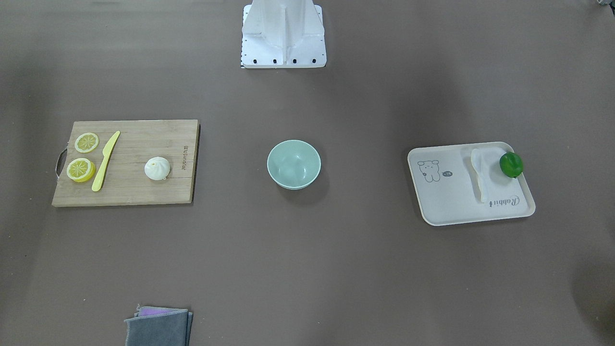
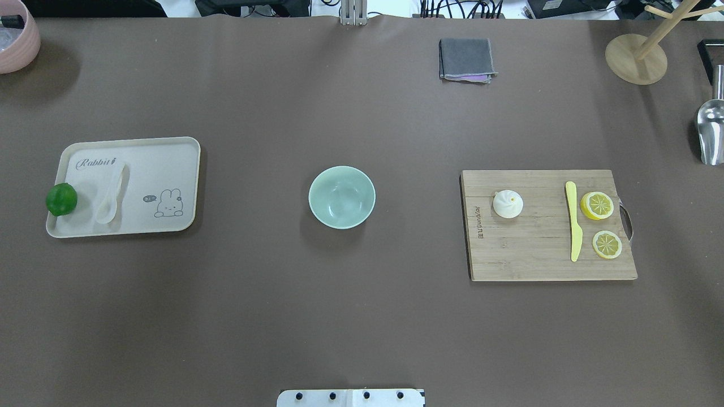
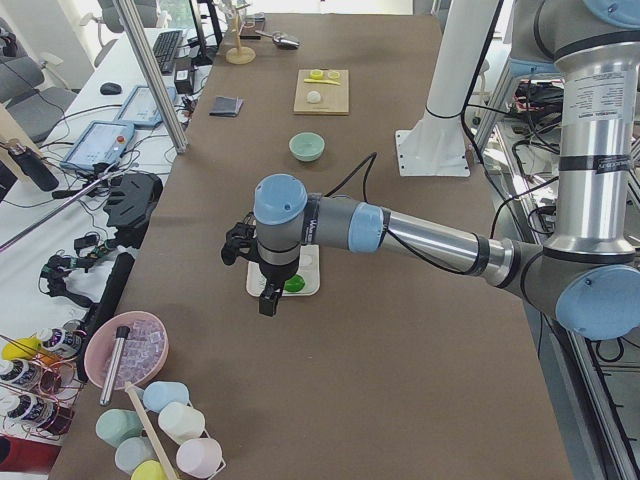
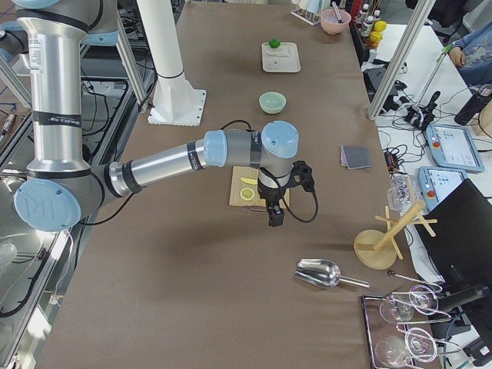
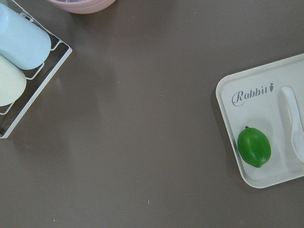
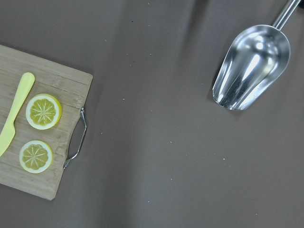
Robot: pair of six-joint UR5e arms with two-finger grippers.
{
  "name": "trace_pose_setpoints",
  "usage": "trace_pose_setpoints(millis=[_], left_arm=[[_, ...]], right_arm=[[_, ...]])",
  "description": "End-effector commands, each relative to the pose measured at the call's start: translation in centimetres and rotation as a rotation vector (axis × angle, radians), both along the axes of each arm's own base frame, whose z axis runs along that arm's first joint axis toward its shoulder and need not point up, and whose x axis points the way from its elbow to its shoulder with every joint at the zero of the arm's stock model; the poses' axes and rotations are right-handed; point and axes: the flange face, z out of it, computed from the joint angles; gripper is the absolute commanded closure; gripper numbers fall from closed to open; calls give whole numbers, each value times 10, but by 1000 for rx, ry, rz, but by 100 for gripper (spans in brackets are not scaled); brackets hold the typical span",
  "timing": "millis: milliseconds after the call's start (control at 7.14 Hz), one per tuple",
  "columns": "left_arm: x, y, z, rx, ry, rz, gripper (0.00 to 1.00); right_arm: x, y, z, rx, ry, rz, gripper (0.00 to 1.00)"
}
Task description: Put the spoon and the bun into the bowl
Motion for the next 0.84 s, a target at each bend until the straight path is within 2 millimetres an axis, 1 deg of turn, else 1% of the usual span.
trace_pose_setpoints(millis=[0,280,560,700], left_arm=[[2,-1,1,-5,6,-12,2],[5,-3,-8,-11,55,-17,2],[5,-4,-8,-10,55,-17,2],[5,0,-5,-5,54,-10,2]], right_arm=[[0,0,0,-2,-2,2,0],[0,1,2,-10,-2,3,0],[0,3,4,-16,-3,5,0],[0,3,5,-13,-3,2,0]])
